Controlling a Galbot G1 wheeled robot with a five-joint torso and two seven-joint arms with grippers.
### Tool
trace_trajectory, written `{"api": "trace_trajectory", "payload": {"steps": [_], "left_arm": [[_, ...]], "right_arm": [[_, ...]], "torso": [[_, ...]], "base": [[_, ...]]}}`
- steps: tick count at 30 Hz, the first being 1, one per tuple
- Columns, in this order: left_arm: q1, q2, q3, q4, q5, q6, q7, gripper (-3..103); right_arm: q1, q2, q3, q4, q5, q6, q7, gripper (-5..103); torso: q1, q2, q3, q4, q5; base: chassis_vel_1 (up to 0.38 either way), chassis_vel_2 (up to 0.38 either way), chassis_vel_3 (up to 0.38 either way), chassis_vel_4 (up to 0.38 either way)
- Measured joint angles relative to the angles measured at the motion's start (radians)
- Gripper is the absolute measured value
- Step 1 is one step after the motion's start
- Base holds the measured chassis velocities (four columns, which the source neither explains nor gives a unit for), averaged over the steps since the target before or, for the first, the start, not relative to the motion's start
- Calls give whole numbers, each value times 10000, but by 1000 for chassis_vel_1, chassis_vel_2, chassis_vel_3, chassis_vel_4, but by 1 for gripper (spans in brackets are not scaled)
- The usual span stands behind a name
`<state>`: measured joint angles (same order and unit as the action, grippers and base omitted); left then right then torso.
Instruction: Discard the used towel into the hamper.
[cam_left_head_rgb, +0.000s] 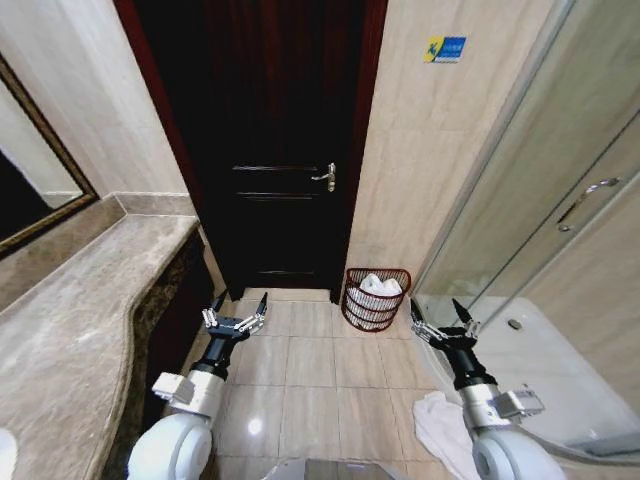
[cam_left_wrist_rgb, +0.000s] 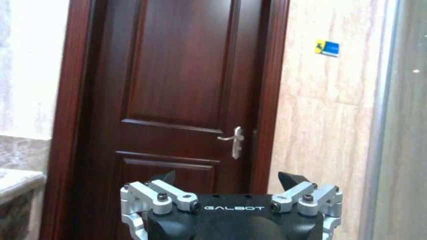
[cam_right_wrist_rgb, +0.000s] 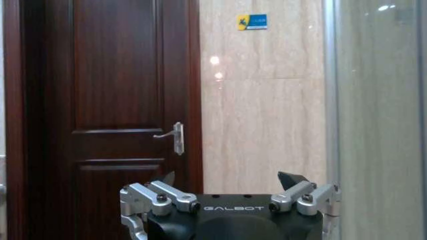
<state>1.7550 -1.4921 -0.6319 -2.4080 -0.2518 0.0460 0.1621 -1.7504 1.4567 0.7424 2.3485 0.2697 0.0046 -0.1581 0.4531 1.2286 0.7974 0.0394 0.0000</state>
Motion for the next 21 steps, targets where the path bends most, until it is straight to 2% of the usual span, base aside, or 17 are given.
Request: {"api": "trace_trajectory", "payload": {"steps": [7, 21], "left_arm": [[0, 0, 0, 0, 0, 0, 0, 100], [0, 0, 0, 0, 0, 0, 0, 100]], "right_arm": [[-1, 0, 0, 0, 0, 0, 0, 100], [0, 0, 0, 0, 0, 0, 0, 100]], "torso": [[-1, 1, 0, -1, -1], [0, 1, 0, -1, 1]], "base": [[-45, -83, -87, -48], [-115, -102, -104, -118]]}}
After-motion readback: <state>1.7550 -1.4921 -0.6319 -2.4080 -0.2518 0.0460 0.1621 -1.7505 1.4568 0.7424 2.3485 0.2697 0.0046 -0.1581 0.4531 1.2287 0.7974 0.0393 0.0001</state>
